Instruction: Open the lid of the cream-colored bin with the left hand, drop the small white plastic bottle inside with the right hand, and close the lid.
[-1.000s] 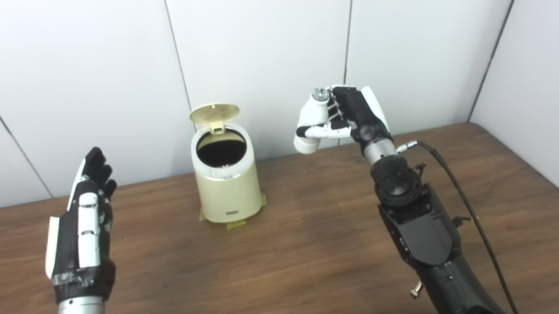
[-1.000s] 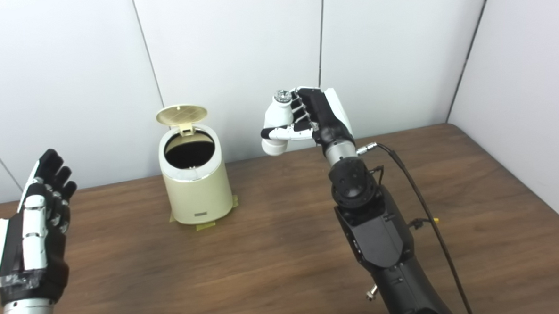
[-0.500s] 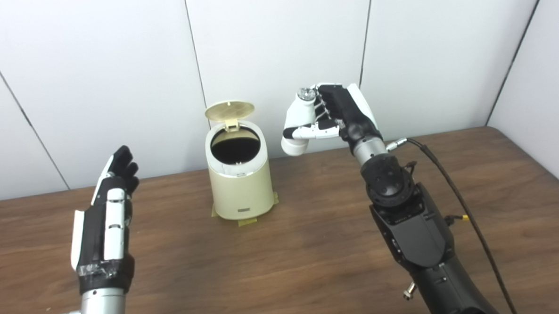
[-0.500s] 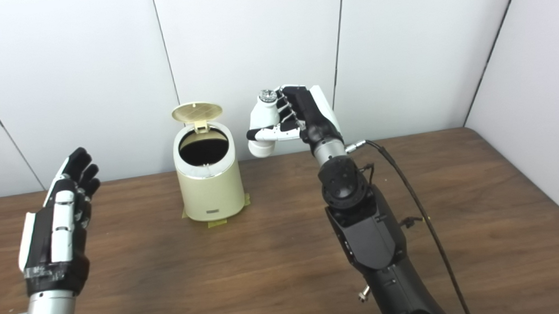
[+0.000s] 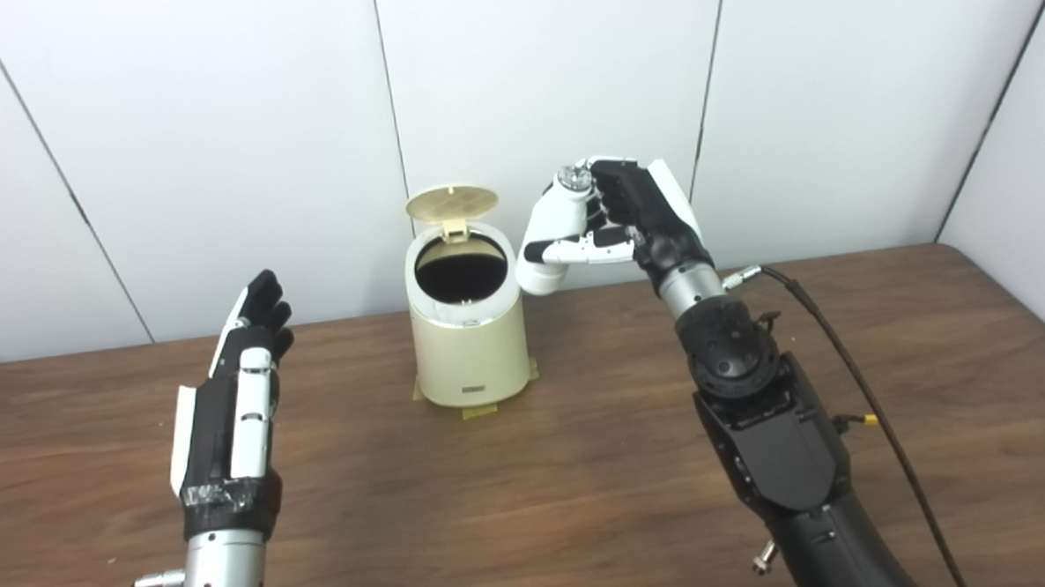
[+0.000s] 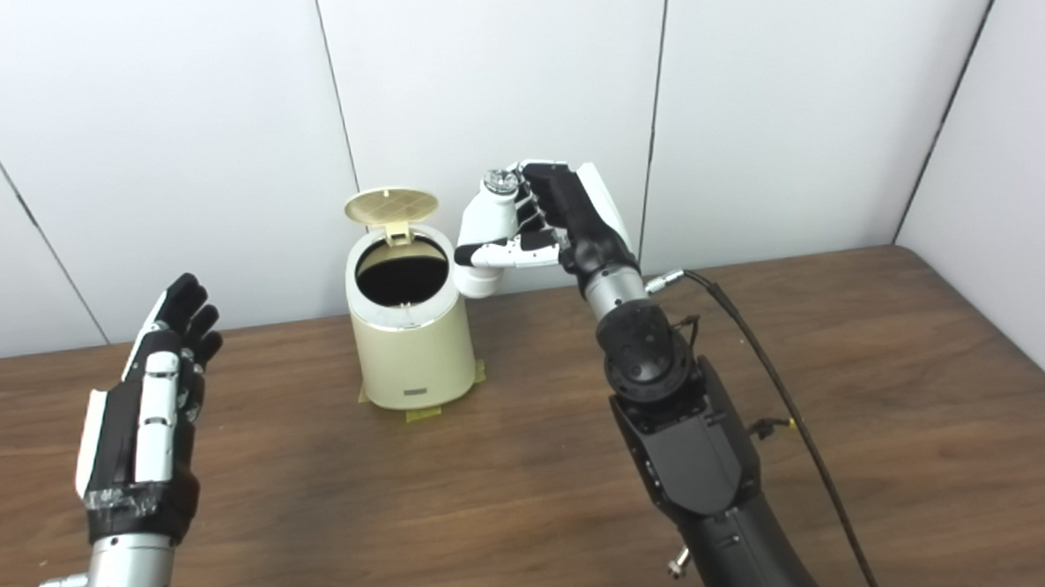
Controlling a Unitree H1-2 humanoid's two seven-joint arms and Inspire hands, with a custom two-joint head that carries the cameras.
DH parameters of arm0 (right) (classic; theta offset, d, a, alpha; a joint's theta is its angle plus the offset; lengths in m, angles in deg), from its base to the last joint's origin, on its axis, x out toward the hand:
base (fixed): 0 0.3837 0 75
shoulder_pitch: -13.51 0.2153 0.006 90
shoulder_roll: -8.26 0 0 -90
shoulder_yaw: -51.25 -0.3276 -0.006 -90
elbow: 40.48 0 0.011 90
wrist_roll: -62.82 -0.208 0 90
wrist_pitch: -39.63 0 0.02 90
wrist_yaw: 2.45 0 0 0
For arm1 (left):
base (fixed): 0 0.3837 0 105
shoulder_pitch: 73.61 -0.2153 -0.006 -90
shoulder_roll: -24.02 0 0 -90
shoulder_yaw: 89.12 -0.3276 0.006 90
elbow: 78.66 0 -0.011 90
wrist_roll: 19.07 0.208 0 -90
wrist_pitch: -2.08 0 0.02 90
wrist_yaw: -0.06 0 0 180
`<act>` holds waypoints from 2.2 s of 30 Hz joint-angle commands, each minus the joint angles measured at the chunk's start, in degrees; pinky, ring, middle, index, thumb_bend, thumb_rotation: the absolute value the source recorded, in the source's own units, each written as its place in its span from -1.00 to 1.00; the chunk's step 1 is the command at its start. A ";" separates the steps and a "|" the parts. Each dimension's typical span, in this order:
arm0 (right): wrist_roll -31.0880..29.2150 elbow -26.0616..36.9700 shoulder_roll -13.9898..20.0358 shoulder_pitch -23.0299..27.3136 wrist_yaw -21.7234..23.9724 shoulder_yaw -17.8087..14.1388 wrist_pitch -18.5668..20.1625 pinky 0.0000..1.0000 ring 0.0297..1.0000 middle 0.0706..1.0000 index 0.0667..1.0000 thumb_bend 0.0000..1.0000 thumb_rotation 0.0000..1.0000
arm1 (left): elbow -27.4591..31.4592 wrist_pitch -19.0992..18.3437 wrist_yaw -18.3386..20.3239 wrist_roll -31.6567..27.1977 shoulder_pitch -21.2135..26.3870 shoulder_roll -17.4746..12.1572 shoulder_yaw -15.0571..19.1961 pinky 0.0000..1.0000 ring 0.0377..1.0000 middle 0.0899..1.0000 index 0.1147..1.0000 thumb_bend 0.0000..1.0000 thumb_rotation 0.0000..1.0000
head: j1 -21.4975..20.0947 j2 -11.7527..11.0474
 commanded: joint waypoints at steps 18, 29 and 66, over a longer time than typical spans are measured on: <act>3.79 -7.86 -3.91 7.29 -5.78 1.31 -11.16 -0.29 -0.14 -0.14 -0.10 0.05 -1.00 | 0.85 2.94 -0.86 1.09 1.24 0.59 -0.73 0.90 0.91 0.91 0.89 -0.32 0.72 | 0.63 -0.41; 4.95 -18.23 -5.03 9.89 -10.11 2.10 -20.88 -0.31 -0.14 -0.11 -0.10 0.04 -1.00 | 0.81 2.76 -1.61 1.72 1.41 1.47 -1.41 0.89 0.90 0.91 0.89 -0.32 0.73 | 1.45 -0.78; 5.69 -33.11 -4.34 10.43 -13.11 3.73 -40.47 0.06 0.15 0.15 0.14 0.83 -0.77 | 2.17 1.33 -2.24 2.87 1.17 2.43 -2.12 0.87 0.88 0.89 0.86 -0.27 0.68 | 2.08 -0.39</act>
